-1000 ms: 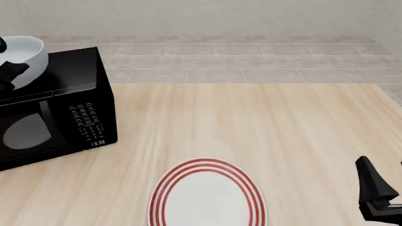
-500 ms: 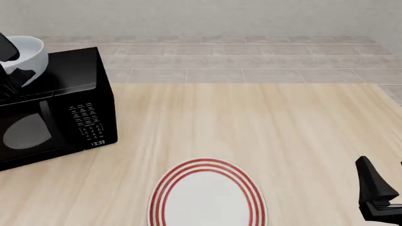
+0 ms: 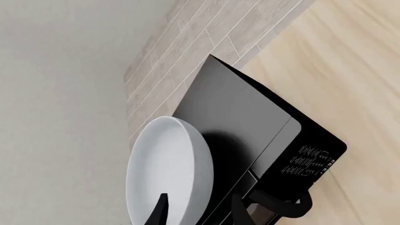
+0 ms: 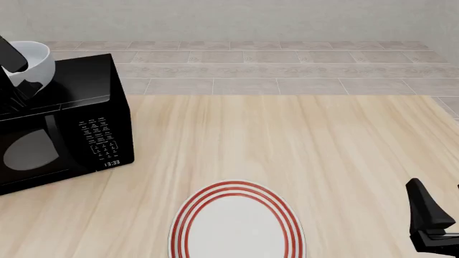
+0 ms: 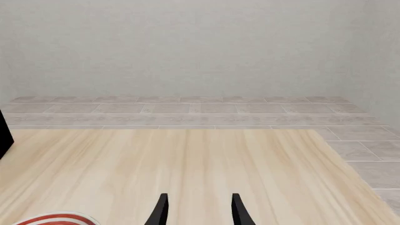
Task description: Pick up the white bowl and put it on the plate.
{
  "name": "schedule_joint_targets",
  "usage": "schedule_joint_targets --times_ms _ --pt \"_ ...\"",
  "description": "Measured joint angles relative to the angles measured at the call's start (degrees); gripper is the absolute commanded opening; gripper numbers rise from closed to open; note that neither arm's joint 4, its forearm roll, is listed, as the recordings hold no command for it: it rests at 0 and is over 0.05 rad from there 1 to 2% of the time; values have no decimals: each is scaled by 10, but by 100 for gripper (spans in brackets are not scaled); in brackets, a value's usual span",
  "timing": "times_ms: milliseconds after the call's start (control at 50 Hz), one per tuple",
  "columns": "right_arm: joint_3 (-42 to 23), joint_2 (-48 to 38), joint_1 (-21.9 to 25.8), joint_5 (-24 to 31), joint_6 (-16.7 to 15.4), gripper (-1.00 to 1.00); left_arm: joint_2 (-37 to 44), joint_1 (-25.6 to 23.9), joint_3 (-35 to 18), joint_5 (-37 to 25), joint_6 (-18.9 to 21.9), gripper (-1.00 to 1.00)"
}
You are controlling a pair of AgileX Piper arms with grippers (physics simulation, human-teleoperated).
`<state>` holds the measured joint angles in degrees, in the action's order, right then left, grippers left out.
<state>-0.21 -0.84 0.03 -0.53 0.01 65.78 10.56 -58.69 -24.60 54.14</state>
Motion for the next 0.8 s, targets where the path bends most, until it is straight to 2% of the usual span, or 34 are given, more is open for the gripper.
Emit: schedule_joint_targets --times_ms 800 --pt "0 0 0 0 0 100 57 30 25 64 2 100"
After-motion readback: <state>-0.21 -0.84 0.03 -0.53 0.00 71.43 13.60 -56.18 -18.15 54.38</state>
